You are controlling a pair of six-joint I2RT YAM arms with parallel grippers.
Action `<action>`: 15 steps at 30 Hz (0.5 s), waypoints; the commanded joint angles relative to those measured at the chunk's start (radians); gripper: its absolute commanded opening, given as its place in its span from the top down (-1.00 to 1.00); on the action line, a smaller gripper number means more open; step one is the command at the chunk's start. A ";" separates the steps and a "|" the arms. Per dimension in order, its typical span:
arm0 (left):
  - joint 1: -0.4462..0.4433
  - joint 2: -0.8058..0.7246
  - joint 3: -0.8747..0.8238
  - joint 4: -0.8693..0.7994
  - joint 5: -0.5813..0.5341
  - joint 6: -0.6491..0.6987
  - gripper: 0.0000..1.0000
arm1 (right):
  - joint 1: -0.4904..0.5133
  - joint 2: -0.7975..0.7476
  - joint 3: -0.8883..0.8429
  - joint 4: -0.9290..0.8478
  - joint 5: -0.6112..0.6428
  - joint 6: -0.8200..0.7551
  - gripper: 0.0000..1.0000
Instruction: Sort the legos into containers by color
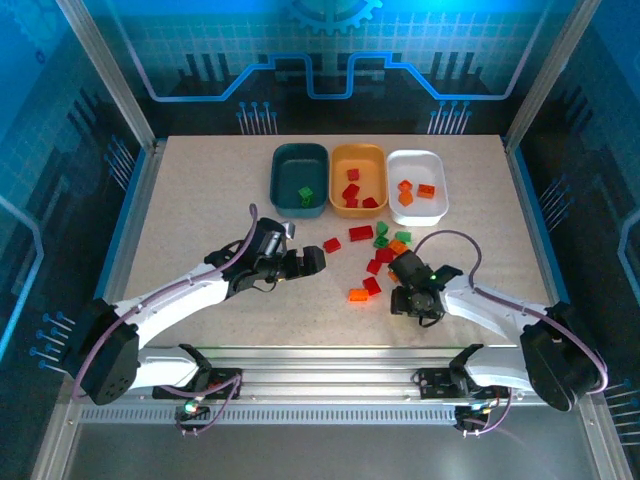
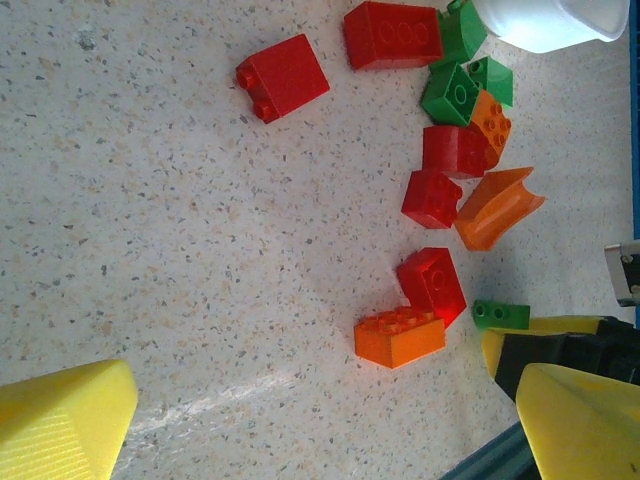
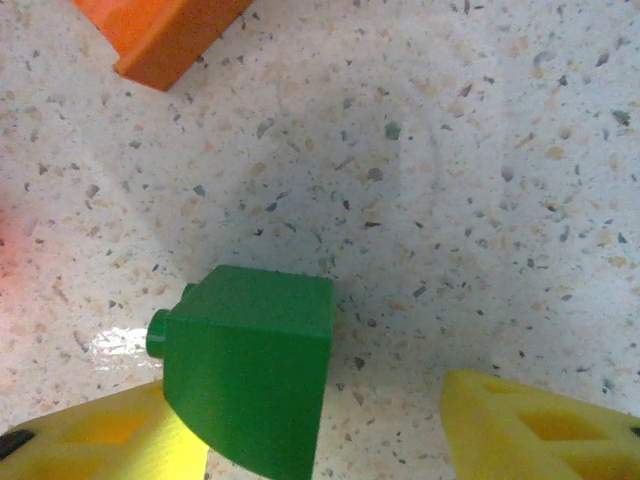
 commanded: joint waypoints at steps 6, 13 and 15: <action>0.015 -0.051 -0.027 -0.019 -0.019 0.020 -0.98 | -0.013 0.090 0.048 0.097 0.002 -0.015 -0.03; 0.073 -0.102 -0.039 -0.058 -0.013 0.027 -0.98 | -0.012 0.085 0.050 0.112 0.013 -0.028 0.33; 0.109 -0.120 -0.037 -0.083 -0.005 0.026 -0.98 | -0.005 0.034 0.055 0.091 0.032 -0.036 0.38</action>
